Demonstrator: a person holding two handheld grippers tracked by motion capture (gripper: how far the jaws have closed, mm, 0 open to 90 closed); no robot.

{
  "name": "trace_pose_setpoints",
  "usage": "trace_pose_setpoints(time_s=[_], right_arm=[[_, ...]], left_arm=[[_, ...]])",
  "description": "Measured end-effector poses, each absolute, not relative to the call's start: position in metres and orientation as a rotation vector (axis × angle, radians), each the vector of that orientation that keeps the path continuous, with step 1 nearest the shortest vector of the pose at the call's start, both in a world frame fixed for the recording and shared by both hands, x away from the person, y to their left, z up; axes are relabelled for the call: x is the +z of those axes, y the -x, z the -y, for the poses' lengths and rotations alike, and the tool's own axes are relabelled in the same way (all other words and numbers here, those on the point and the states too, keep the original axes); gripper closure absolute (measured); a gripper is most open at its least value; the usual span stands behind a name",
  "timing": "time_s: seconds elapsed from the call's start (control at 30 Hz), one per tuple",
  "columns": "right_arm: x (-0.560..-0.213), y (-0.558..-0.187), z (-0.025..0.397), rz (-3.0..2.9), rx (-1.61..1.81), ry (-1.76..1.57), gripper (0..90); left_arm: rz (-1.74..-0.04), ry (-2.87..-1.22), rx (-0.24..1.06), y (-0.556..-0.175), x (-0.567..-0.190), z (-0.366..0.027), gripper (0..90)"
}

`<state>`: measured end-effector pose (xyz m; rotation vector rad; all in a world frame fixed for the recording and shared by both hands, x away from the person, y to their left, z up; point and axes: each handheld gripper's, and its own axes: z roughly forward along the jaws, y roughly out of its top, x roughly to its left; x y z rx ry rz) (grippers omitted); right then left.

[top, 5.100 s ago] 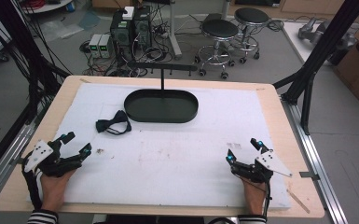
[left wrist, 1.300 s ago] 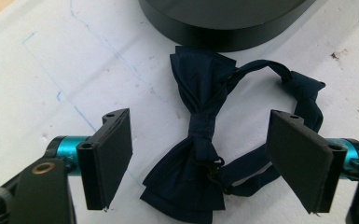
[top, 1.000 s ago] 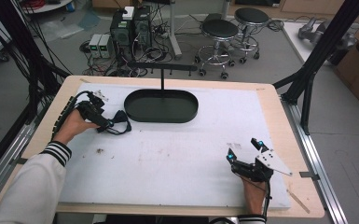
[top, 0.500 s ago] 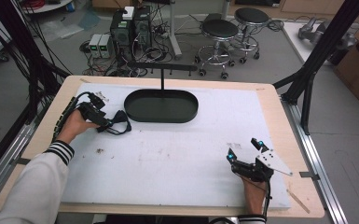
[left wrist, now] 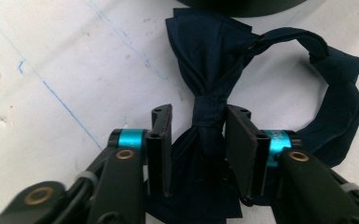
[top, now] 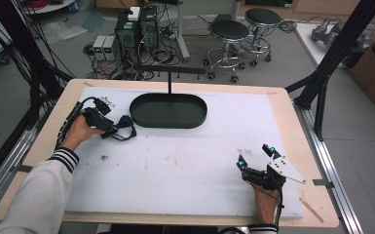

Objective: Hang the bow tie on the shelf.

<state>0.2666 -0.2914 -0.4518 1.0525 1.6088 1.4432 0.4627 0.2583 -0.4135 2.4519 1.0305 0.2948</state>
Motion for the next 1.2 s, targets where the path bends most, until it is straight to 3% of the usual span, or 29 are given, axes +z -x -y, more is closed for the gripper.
trace_pose_setpoints(time_s=[0.2, 0.73, 1.2], right_arm=[[-0.452, -0.267, 0.292, -1.608, 1.443, -1.05, 3.7], [-0.452, -0.267, 0.292, -1.607, 1.445, -1.047, 3.7], [-0.452, -0.266, 0.291, -1.608, 1.44, -1.041, 3.7]], left_arm=[[-1.001, -2.478, 0.309, -0.461, -0.415, -0.254, 72.4], [-0.981, -2.468, 0.399, -0.458, -0.41, -0.249, 75.7], [-0.942, -2.199, 0.6, -0.444, -0.373, -0.257, 75.8]])
